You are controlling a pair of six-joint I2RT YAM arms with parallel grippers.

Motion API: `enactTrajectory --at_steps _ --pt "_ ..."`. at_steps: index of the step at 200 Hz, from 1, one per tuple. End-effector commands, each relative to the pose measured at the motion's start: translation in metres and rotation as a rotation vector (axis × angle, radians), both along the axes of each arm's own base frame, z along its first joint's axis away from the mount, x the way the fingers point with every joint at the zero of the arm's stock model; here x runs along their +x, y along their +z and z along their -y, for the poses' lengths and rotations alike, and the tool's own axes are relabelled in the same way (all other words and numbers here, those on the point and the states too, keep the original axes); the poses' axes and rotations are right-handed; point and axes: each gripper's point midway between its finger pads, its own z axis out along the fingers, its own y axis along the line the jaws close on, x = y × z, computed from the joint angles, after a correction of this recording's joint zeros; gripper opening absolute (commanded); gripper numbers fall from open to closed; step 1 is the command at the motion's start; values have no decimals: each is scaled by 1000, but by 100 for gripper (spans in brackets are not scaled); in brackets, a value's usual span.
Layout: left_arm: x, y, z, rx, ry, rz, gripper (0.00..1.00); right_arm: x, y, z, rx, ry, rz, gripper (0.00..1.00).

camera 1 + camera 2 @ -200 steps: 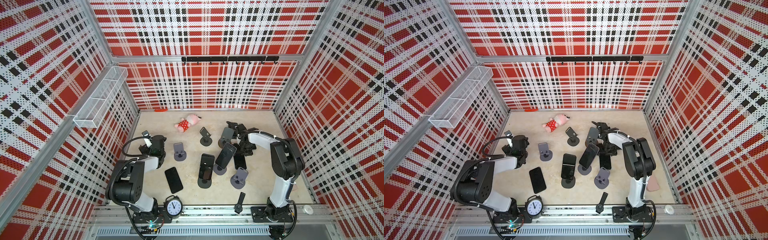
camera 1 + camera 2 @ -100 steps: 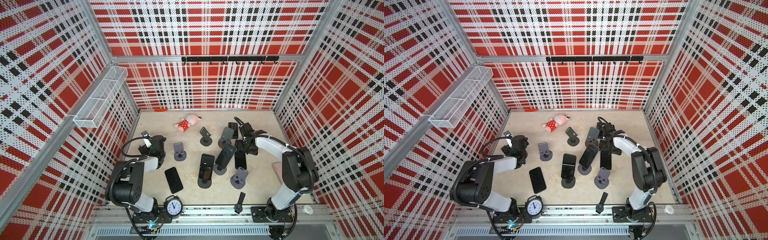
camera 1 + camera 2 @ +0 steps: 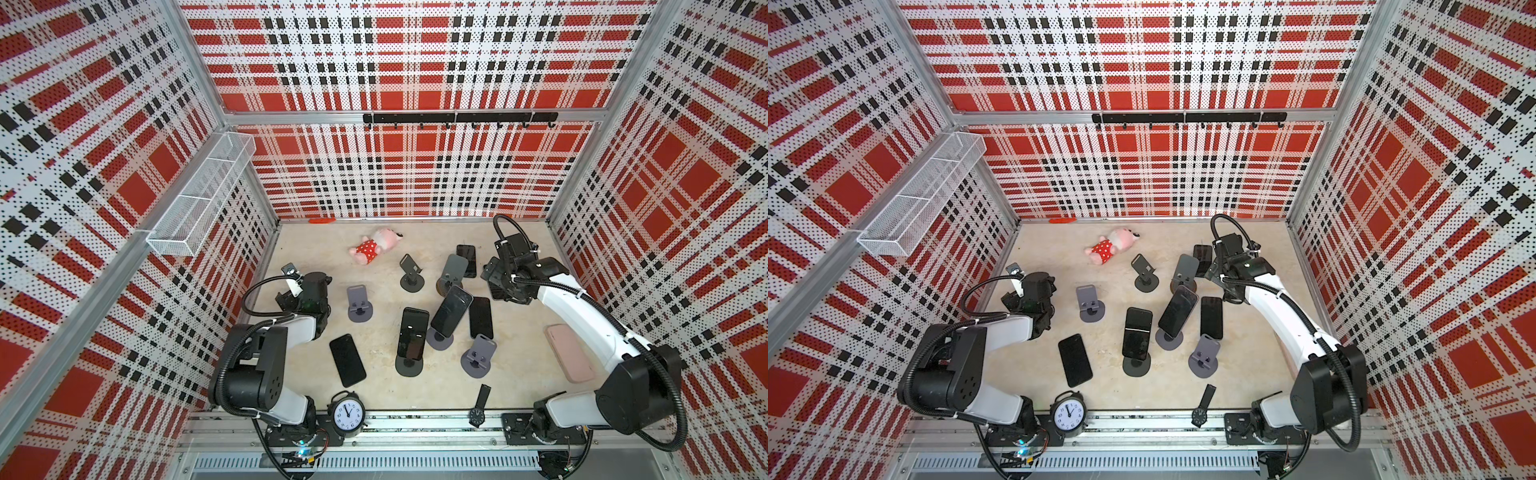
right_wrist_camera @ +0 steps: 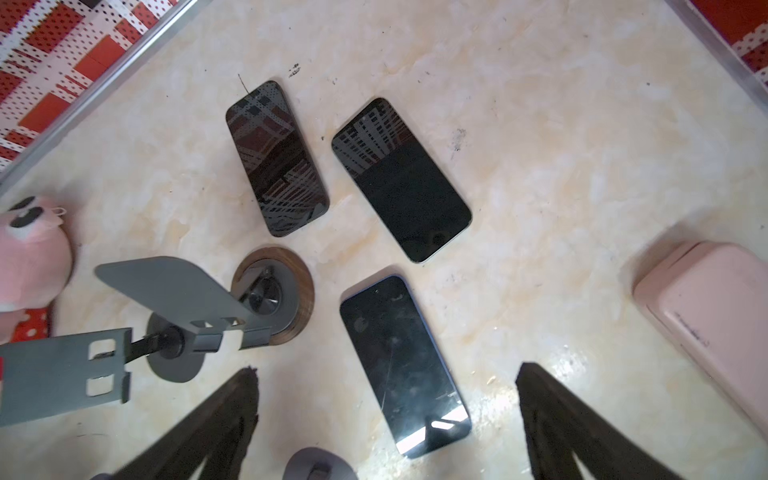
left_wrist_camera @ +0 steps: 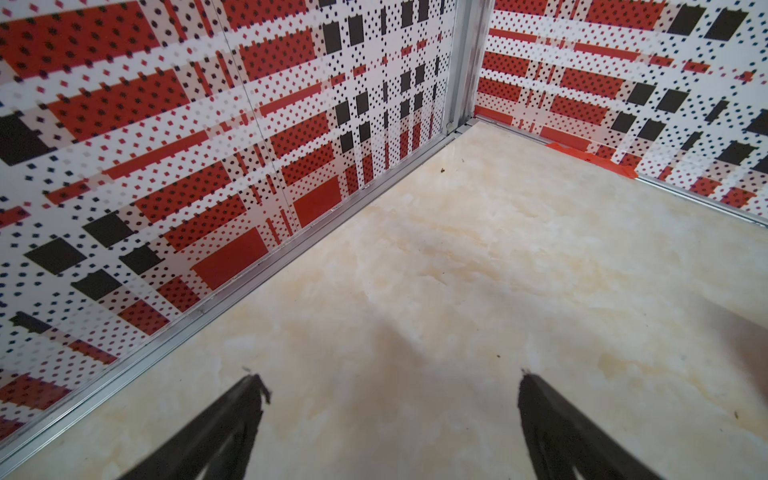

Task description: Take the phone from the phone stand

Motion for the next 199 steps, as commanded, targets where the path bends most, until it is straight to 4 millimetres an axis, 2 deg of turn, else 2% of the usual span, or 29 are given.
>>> enactTrajectory --at_steps 1,27,43,64,91,147,199 --pt "-1 4 2 10 -5 6 98 -12 5 -5 40 -81 -29 100" --pt "1 3 3 10 -10 1 98 -16 14 -31 88 -61 -49 100" --pt "1 3 2 12 -7 1 98 -19 18 -56 142 -34 -47 100" --pt "3 3 3 10 -15 0 98 -21 16 -79 177 -3 -34 100" --pt "5 2 5 13 -18 -5 98 -22 1 -82 161 6 -78 100" --pt "5 3 4 13 -17 -6 98 -23 -18 -114 190 100 -157 100" --pt "7 1 4 14 -20 -13 98 -29 -35 -127 159 130 -209 100"
